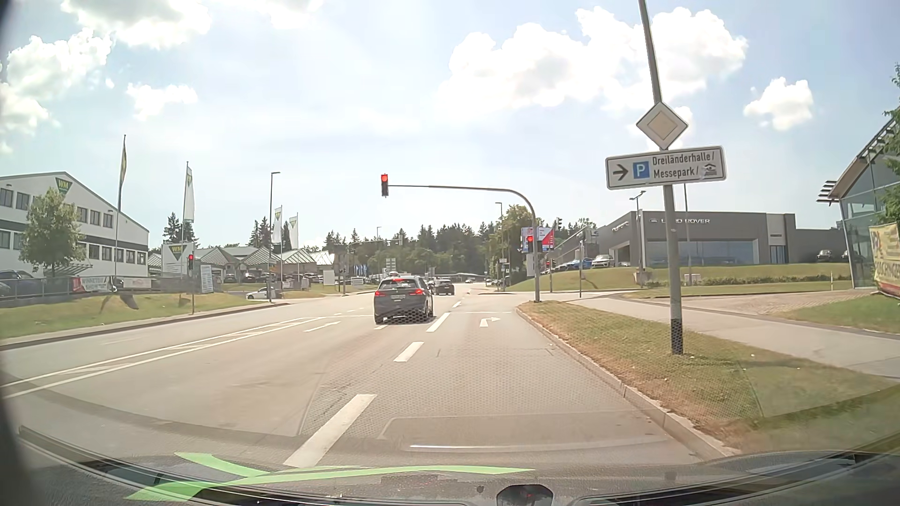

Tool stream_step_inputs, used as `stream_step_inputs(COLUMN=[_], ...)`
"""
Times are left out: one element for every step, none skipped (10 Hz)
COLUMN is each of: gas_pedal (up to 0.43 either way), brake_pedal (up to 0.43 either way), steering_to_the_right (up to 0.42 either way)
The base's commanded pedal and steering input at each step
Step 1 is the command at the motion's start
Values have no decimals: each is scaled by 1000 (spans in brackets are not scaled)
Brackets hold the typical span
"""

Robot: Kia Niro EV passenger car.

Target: Follow the waypoints while adhering to traffic rules and regulations

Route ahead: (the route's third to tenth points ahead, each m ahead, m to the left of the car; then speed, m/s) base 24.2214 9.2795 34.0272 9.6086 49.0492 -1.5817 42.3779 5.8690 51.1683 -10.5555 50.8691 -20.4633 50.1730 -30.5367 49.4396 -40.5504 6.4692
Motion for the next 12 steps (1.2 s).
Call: stream_step_inputs(gas_pedal=[0, 0, 0, 0, 0, 0, 0, 0, 0, 0, 0, 0], brake_pedal=[0, 0, 0, 0, 0, 0, 0, 0, 0, 0, 0, 0], steering_to_the_right=[-3, -4, -5, -5, -6, -8, -9, -9, -8, -6, -5, -5])
